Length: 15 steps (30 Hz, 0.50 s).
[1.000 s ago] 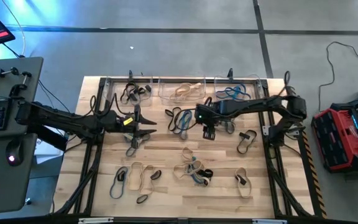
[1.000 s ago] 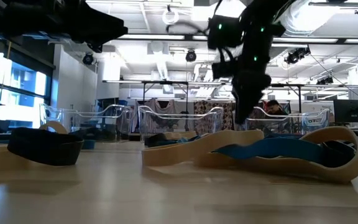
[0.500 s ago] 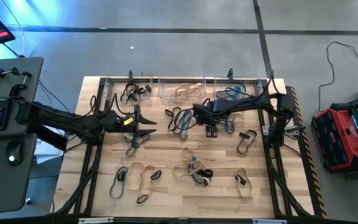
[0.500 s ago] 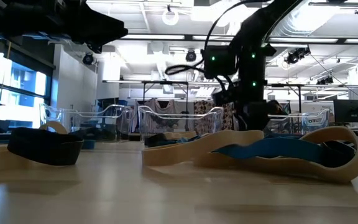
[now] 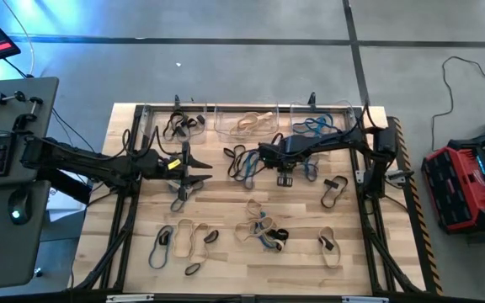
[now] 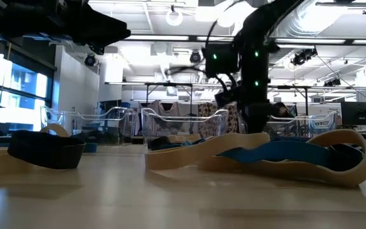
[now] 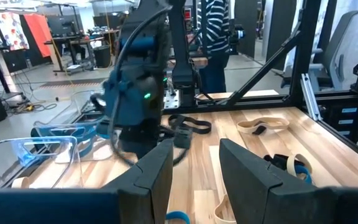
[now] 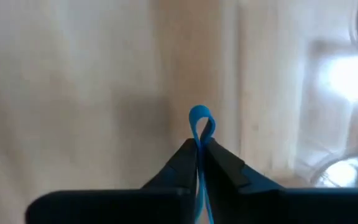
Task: Sort rubber bands into baskets
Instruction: Put the blue rubber band into the right transparent bin
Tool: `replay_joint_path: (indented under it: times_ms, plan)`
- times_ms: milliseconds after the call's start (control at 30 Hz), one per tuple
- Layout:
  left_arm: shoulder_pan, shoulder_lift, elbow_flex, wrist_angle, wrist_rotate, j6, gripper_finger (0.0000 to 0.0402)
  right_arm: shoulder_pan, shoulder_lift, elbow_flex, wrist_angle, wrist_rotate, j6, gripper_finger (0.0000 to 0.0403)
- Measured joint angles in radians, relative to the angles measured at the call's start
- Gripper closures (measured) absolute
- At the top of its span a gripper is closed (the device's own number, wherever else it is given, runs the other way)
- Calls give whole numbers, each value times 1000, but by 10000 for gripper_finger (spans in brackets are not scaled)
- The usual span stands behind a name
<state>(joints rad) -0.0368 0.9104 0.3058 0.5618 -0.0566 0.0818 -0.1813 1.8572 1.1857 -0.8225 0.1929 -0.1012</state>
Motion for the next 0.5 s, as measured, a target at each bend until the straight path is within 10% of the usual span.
replay_joint_path:
  times_ms: [500]
  plan:
    - [0,0,0,-16,-5,0,280,-40,-392,85,-138,493,175,401]
